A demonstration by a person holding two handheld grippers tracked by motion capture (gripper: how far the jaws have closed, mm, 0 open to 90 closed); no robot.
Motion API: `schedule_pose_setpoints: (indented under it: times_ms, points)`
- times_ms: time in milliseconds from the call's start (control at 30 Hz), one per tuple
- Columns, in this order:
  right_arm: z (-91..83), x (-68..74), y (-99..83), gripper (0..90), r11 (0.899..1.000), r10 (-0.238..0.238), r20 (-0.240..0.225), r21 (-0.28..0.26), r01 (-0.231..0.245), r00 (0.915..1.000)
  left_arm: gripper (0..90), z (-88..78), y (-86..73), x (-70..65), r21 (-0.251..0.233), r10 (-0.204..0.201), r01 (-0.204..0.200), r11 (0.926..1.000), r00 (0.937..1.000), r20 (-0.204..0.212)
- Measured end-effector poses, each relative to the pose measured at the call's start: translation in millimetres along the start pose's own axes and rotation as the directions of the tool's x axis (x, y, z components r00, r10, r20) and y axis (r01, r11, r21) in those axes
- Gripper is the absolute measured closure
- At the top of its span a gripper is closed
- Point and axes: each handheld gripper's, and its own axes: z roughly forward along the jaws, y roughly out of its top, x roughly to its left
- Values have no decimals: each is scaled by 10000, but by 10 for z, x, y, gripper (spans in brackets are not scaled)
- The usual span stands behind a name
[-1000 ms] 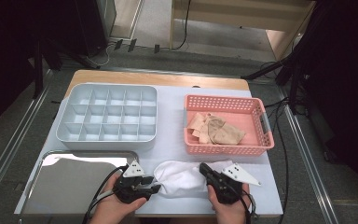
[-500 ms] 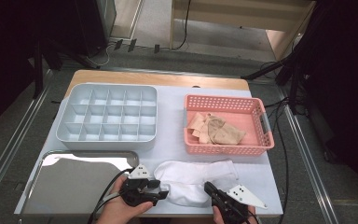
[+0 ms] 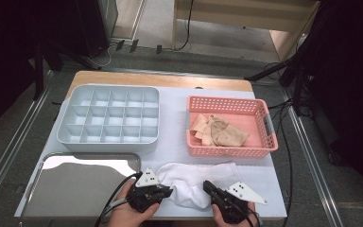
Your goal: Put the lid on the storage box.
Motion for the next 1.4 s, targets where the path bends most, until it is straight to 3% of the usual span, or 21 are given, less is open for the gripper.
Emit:
schedule_pose_setpoints:
  times_ms: [133,200,233,267,333,367,433,500,533,600,733,800,900,1133,1333,1367,1400]
  points:
    - [66,-80,219,877,9999,152,107,-48,-151,9998,889,-35,204,66,-486,114,-139,9987,9987,-506]
    - [124,-133,357,880,9995,295,184,-123,-293,9994,888,-29,307,135,-806,109,-195,9966,9943,-1063]
    - [147,-148,414,882,9990,385,274,-217,-379,9989,887,-29,307,135,-806,109,-195,9966,9943,-1063]
    - [147,-148,414,882,9990,385,274,-217,-379,9989,887,-24,339,176,-965,106,-247,9950,9896,-1432]
    - [195,-138,485,882,9966,-48,724,-811,107,9974,880,-9,353,260,-1118,-15,-202,9935,9816,-1911]
    - [242,-117,458,882,9925,-321,1014,-1140,436,9943,851,12,310,325,-871,-52,-130,9961,9785,-2063]
    - [271,-102,415,882,9927,-335,1011,-1119,448,9943,827,6,262,345,-815,-129,-39,9967,9787,-2048]
    - [317,-16,204,882,9957,-450,705,-776,504,9965,790,-46,147,367,-820,-292,141,9965,9822,-1855]
    - [317,-16,204,882,9957,-450,705,-776,504,9965,769,-46,147,367,-820,-292,141,9965,9822,-1855]
    - [286,86,-26,879,9987,-400,294,-299,409,9988,728,-96,53,365,-977,-487,335,9946,9864,-1568]
    - [210,142,-164,877,9992,-369,38,124,368,9993,674,-148,-22,353,-1329,-856,706,9886,9901,-1111]
    - [150,171,-243,874,9977,-555,-6,388,555,9985,645,-145,-40,319,-1229,-731,597,9906,9915,-1075]
    - [104,174,-299,868,9976,-386,-21,581,386,9993,626,-132,-34,306,-1272,-795,666,9896,9919,-993]
    - [10,108,-372,837,9935,154,386,1119,-197,9991,488,-30,85,267,-1309,-931,822,9880,9925,-795]
    - [-28,68,-393,846,9906,272,465,1329,-332,9985,455,194,211,206,-659,-869,814,9945,9925,-859]
    - [-33,60,-397,874,9874,284,647,1534,-381,9975,457,267,237,171,-382,-764,726,9966,9908,-1113]
    - [-33,60,-397,874,9874,284,647,1534,-381,9975,481,267,237,171,-382,-764,726,9966,9908,-1113]
